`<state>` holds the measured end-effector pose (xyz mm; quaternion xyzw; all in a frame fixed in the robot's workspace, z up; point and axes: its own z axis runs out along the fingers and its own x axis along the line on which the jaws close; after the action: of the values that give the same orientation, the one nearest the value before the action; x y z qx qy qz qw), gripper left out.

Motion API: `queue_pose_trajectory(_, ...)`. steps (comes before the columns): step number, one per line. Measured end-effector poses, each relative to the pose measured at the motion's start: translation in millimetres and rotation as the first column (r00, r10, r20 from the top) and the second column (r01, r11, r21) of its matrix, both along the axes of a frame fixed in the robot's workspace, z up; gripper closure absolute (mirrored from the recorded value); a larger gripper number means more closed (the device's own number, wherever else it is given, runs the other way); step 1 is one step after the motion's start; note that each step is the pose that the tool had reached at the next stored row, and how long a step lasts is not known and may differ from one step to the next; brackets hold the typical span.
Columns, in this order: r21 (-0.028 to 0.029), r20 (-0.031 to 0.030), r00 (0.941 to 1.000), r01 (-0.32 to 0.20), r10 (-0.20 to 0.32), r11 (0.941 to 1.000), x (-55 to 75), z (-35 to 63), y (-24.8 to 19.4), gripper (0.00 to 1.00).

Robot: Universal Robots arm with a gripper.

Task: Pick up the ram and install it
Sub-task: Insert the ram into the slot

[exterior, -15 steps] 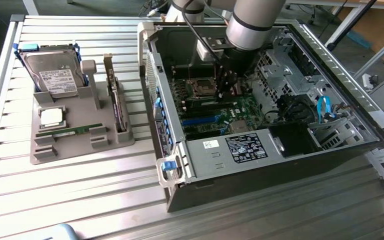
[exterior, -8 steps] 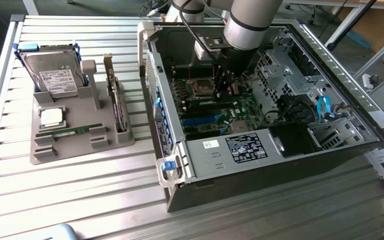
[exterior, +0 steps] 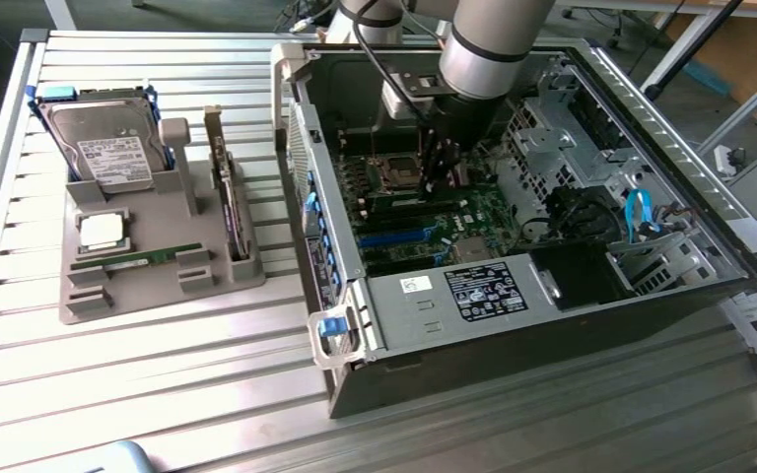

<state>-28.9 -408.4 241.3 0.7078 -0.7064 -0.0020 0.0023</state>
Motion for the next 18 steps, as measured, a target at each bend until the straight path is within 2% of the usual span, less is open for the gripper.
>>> queue_pose_trajectory(18, -0.0002, 0.0, 1.0, 0.0, 0.0, 1.0, -1.2, -5.8, 0.7, 0.88)
